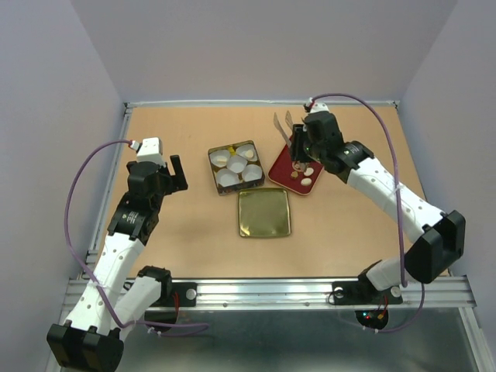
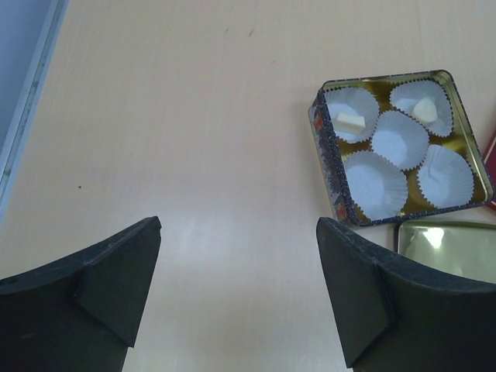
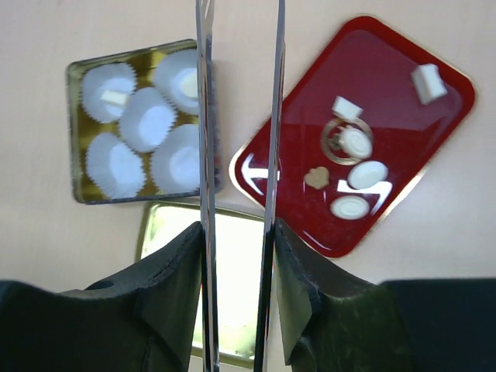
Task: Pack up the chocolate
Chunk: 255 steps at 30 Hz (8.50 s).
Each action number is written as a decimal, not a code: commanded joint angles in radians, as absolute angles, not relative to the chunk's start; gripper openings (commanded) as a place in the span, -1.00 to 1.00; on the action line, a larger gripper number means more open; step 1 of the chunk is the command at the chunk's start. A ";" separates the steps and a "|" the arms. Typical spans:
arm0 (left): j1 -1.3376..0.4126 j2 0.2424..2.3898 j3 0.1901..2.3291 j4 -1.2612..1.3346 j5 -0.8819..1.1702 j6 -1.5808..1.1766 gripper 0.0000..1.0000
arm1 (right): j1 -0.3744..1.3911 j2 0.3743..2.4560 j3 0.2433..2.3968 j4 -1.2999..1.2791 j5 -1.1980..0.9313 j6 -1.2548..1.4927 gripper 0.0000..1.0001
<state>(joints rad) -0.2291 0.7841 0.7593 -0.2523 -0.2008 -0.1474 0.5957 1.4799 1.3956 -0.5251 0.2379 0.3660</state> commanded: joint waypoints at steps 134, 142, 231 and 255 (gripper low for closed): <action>-0.229 0.792 0.770 -0.224 -0.166 -0.140 0.86 | 0.695 1.586 1.422 -0.485 -0.077 0.443 -0.26; -0.229 0.787 0.773 -0.227 -0.170 -0.143 0.86 | 0.695 1.598 1.420 -0.474 -0.080 0.446 -0.13; -0.229 0.887 0.742 -0.054 -0.089 -0.147 0.85 | 0.632 1.361 1.192 -0.761 0.238 0.449 -0.10; -0.230 0.939 0.785 -0.034 -0.081 -0.120 0.85 | 0.617 1.400 1.241 -0.767 0.253 0.419 -0.10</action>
<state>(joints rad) -0.2291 0.9493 0.7586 -0.0883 -0.0856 -0.1349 0.6250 1.3895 1.1896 -0.7956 0.2329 0.4419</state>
